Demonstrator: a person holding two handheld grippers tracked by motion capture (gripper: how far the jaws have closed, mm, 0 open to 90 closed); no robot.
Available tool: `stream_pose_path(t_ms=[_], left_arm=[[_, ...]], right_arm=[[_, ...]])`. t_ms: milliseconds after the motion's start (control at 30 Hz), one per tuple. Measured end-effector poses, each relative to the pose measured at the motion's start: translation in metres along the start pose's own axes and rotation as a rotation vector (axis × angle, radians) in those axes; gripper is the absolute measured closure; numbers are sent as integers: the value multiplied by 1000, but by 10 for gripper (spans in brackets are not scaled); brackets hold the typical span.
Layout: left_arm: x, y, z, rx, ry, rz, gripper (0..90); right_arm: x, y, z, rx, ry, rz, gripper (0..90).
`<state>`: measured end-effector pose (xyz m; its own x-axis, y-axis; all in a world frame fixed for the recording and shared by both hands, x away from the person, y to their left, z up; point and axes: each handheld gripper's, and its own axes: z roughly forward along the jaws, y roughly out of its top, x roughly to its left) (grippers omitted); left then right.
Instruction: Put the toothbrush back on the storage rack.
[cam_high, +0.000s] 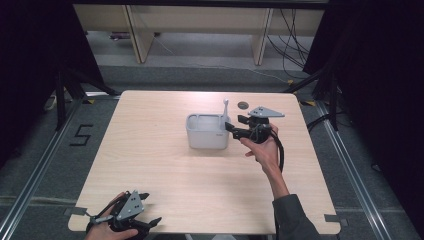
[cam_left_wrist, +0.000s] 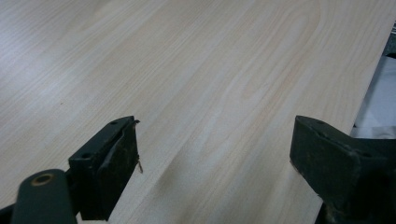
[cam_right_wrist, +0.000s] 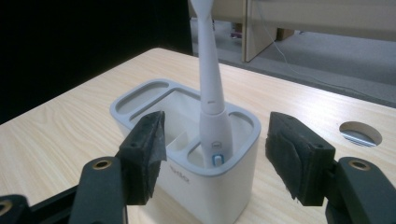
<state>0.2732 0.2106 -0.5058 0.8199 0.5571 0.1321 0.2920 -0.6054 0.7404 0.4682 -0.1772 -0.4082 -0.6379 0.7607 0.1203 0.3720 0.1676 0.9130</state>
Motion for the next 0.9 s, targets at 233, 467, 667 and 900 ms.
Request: stream_pose_path(t_ms=[233, 467, 667, 900], left_arm=[[0, 0, 0, 0, 0, 1, 148], [0, 0, 0, 0, 1, 0, 148], [0, 0, 0, -3, 2, -1, 148], [0, 1, -1, 0, -4, -2, 148]], right_arm=[[3, -5, -7, 13, 5, -7, 375], [8, -10, -16, 17, -5, -8, 355], [12, -14, -22, 20, -2, -16, 328], [18, -19, -28, 30, 5, -8, 303]])
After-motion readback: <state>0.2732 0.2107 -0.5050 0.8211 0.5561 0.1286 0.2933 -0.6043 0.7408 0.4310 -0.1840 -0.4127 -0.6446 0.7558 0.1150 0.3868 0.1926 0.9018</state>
